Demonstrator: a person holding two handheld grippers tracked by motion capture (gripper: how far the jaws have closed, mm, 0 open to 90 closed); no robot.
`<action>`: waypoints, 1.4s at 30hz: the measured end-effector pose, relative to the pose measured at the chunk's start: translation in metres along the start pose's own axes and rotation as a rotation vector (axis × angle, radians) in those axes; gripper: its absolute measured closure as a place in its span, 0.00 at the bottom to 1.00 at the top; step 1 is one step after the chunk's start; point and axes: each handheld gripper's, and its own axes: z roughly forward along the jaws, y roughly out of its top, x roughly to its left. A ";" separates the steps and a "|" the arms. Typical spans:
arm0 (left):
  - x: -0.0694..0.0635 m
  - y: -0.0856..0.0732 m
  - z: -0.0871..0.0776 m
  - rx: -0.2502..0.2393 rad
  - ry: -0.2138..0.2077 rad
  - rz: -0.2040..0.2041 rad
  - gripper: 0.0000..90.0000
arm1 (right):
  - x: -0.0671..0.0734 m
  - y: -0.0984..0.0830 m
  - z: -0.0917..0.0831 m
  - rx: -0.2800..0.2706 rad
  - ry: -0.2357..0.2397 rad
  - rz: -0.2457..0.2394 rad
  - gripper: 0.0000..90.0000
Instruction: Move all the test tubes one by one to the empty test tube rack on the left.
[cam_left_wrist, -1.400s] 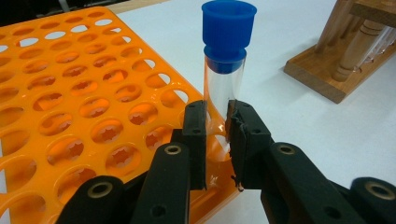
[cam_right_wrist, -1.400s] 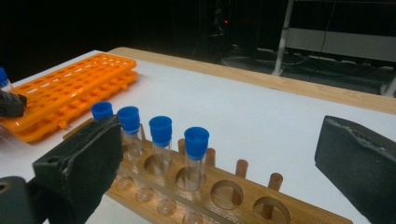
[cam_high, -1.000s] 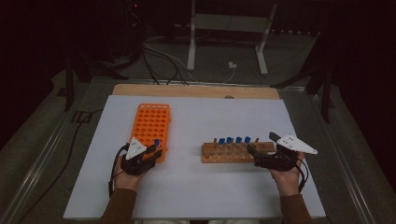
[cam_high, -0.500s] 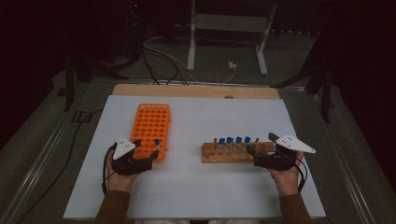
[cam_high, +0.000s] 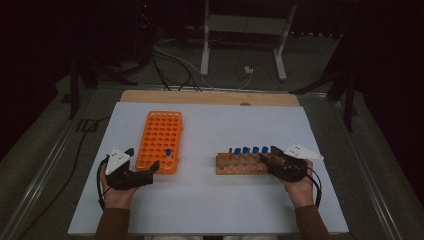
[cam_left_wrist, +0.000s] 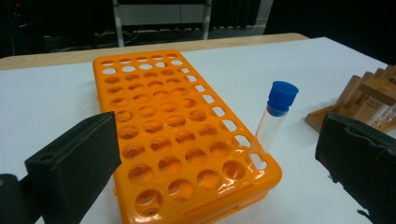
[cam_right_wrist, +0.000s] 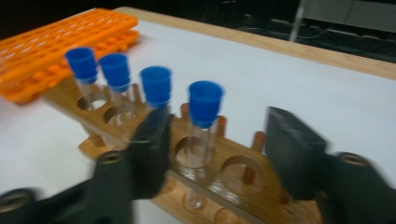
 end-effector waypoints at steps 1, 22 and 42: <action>0.000 0.000 0.000 0.003 0.003 0.004 0.01 | 0.001 0.000 0.001 -0.002 -0.005 -0.004 0.60; 0.003 -0.005 0.001 0.007 0.022 -0.003 0.01 | 0.006 -0.003 0.008 -0.016 0.039 -0.028 0.85; 0.001 -0.007 0.002 0.005 0.026 0.018 0.01 | 0.004 0.013 -0.008 -0.064 0.051 -0.011 0.85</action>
